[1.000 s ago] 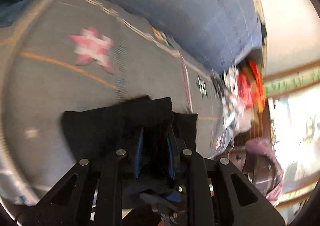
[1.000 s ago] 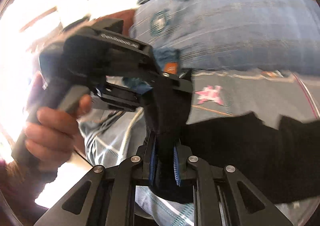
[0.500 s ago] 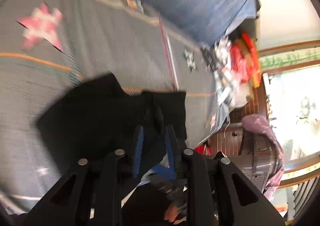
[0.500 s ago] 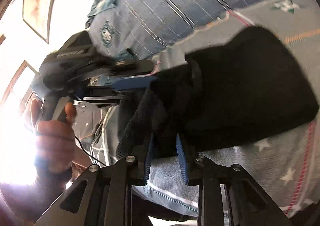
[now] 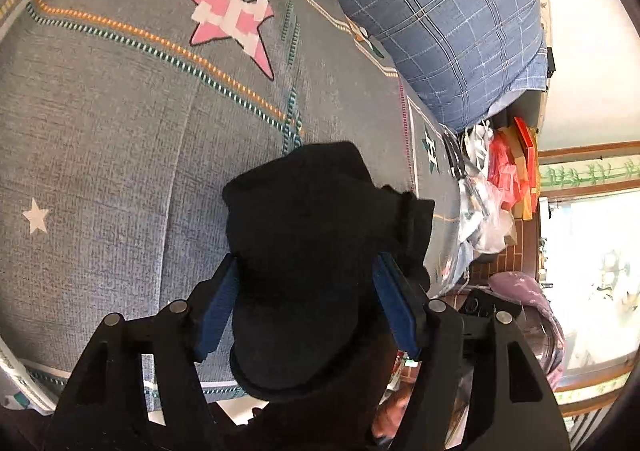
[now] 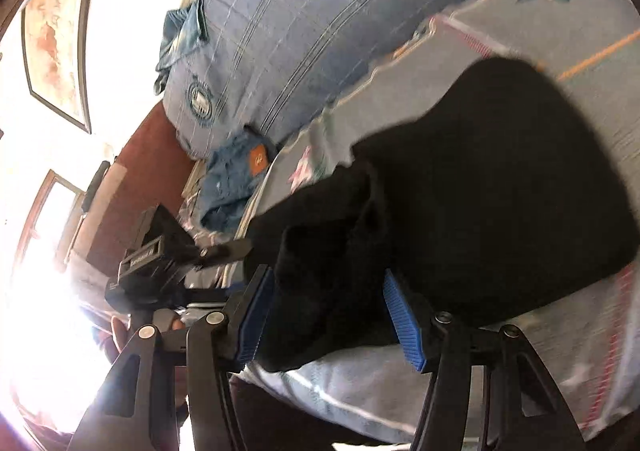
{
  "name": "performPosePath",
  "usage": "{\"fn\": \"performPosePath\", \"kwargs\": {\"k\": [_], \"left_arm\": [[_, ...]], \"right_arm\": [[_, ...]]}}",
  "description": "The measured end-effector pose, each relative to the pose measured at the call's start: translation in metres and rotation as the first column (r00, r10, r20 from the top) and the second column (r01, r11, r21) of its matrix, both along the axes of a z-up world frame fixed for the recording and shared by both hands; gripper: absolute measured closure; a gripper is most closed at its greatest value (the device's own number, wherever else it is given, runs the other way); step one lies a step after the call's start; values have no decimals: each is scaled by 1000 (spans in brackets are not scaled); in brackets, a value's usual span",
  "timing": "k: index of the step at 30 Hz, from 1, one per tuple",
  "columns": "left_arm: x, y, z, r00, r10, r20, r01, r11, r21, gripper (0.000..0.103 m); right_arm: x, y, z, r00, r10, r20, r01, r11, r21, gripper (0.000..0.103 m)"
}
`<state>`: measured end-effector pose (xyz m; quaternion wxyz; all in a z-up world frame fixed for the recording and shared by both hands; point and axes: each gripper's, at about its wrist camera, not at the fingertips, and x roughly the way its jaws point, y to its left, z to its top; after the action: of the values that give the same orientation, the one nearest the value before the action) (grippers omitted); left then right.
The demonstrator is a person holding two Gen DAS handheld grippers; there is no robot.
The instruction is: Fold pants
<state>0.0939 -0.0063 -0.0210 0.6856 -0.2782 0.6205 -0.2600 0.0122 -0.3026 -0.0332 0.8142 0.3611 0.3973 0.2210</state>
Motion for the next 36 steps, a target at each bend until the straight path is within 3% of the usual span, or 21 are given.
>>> {"fn": "performPosePath", "kwargs": {"k": [4, 6, 8, 10, 12, 14, 17, 20, 22, 24, 26, 28, 31, 36], "left_arm": [[6, -10, 30, 989, -62, 134, 51, 995, 87, 36], [9, -27, 48, 963, -173, 205, 135, 973, 188, 36], [12, -47, 68, 911, -303, 280, 221, 931, 290, 36], [15, -70, 80, 844, -441, 307, 330, 876, 351, 34], [18, -98, 83, 745, -605, 281, 483, 779, 399, 34], [18, -122, 73, 641, -740, 205, 608, 652, 452, 34], [20, -141, 50, 536, -838, 103, 675, 499, 544, 34], [25, -150, 30, 491, -871, 38, 721, 430, 543, 34], [29, -153, 17, 480, -877, -2, 736, 401, 546, 34], [31, -152, 8, 497, -867, -8, 737, 418, 531, 34], [32, -143, 11, 536, -843, 40, 717, 480, 506, 39], [31, -134, 14, 573, -817, 70, 698, 531, 481, 68], [27, -122, 25, 625, -771, 118, 670, 608, 426, 83], [15, -113, 67, 668, -709, 225, 622, 699, 355, 85]], "right_arm": [[0, 19, 3, 998, 57, 5, -57, 998, -37, 44], [-1, 18, 0, 998, 57, -10, -57, 998, 5, 44], [2, 17, -4, 998, 47, -29, -47, 999, 25, 44], [3, 14, -11, 998, 42, -53, -38, 997, 71, 44], [2, 13, -15, 998, 34, -59, -29, 996, 89, 44], [-1, 8, -20, 997, 32, -65, -25, 994, 102, 44], [-1, 6, -26, 997, 27, -73, -17, 991, 136, 44], [-5, 3, -33, 997, 23, -72, -11, 988, 153, 45], [-7, 1, -37, 998, 21, -67, -10, 987, 162, 46], [-7, 0, -41, 998, 15, -60, -4, 984, 179, 48], [-6, -3, -45, 998, 11, -65, 2, 980, 198, 53], [-6, -5, -46, 998, 0, -66, 12, 983, 185, 81], [-5, -5, -42, 999, 0, -54, 12, 976, 216, 87], [-9, -7, -5, 998, 0, 63, -14, 977, 214, 87]]}}
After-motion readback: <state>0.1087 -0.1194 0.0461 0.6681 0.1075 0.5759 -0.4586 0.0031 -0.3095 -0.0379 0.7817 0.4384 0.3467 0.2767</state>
